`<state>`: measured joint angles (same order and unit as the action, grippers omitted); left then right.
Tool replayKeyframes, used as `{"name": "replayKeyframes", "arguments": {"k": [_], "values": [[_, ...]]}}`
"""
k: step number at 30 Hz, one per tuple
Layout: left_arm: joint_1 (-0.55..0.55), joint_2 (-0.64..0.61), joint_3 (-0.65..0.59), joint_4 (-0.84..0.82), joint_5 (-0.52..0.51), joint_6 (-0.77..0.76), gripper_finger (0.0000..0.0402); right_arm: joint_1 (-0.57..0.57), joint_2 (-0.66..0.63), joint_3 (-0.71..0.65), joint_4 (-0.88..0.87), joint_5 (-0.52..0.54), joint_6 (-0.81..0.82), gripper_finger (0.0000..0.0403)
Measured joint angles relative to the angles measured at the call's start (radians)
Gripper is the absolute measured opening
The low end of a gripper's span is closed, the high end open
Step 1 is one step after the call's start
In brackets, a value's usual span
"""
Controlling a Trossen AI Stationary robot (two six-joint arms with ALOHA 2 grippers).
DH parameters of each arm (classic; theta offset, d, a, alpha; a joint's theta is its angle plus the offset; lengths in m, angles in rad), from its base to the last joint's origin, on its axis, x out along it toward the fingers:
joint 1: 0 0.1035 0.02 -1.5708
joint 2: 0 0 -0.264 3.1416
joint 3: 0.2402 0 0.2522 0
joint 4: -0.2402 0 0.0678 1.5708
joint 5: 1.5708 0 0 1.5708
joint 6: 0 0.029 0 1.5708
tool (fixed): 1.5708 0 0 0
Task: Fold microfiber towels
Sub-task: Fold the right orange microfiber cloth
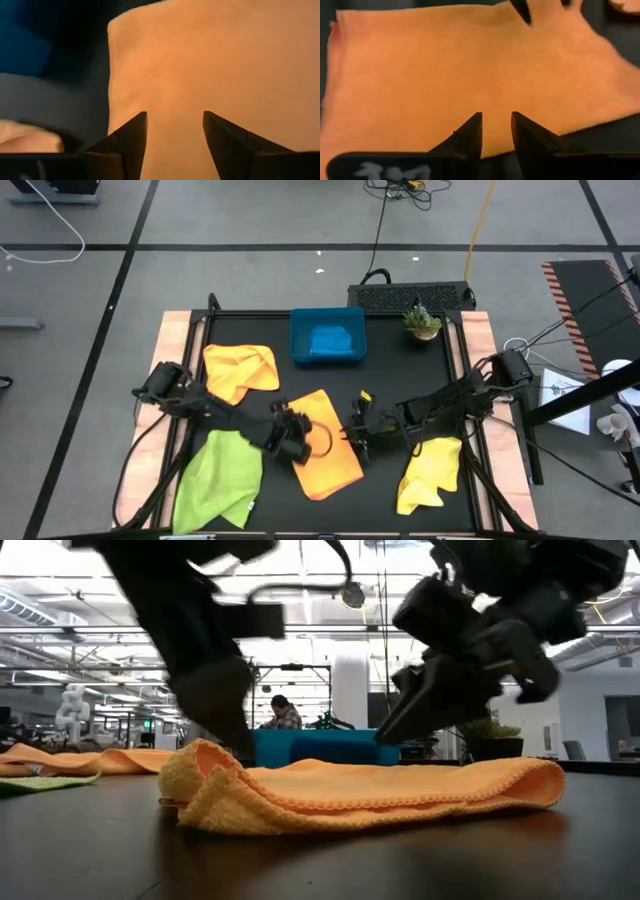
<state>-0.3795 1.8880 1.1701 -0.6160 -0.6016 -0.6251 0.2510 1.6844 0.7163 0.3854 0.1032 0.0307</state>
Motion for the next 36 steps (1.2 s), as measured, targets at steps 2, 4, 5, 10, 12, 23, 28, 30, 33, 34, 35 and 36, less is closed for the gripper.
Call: {"name": "replayKeyframes", "arguments": {"k": [2, 4, 5, 10, 12, 23, 28, 30, 33, 34, 35, 36], "values": [[0.047, -0.002, -0.02, 0.057, 0.055, 0.029, 0.0195, -0.036, 0.0, 0.027, 0.001, -0.013, -0.036, 0.0086], [0.076, -0.003, -0.038, 0.09, 0.095, 0.042, 0.0195, -0.085, -0.002, 0.057, -0.019, -0.036, -0.059, 0.0081], [0.083, -0.003, -0.045, 0.119, 0.105, 0.051, 0.0195, -0.113, -0.002, 0.068, -0.036, -0.052, -0.067, 0.008], [0.051, -0.063, -0.098, 0.218, 0.073, 0.066, 0.0168, -0.235, 0.0, 0.095, -0.058, -0.113, -0.108, 0.0073], [0.036, -0.094, -0.144, 0.245, 0.065, 0.03, 0.0148, -0.276, 0.0, 0.095, -0.046, -0.154, -0.121, 0.0072], [-0.045, -0.163, -0.404, 0.752, 0.101, -0.041, 0.0063, -0.337, 0.201, 0.231, -0.055, -0.286, -0.132, 0.0072], [-0.072, -0.163, -0.402, 0.752, 0.109, -0.056, 0.0038, -0.351, 0.285, 0.321, -0.151, -0.227, -0.128, 0.0072], [-0.085, -0.163, -0.402, 0.742, 0.113, -0.056, 0.003, -0.359, 0.291, 0.332, -0.164, -0.19, -0.121, 0.0072], [-0.098, -0.163, -0.402, 0.725, 0.113, -0.056, 0.0018, -0.367, 0.285, 0.332, -0.207, -0.131, -0.084, 0.0072], [-0.102, -0.163, -0.402, 0.716, 0.113, -0.059, 0.0014, -0.368, 0.279, 0.329, -0.225, -0.111, -0.068, 0.0072], [-0.105, -0.163, -0.403, 0.713, 0.113, -0.059, 0.0009, -0.368, 0.27, 0.325, -0.247, -0.09, -0.049, 0.0072], [-0.107, -0.163, -0.402, 0.714, 0.113, -0.058, 0.0005, -0.368, 0.261, 0.323, -0.273, -0.062, -0.027, 0.0072]]}}
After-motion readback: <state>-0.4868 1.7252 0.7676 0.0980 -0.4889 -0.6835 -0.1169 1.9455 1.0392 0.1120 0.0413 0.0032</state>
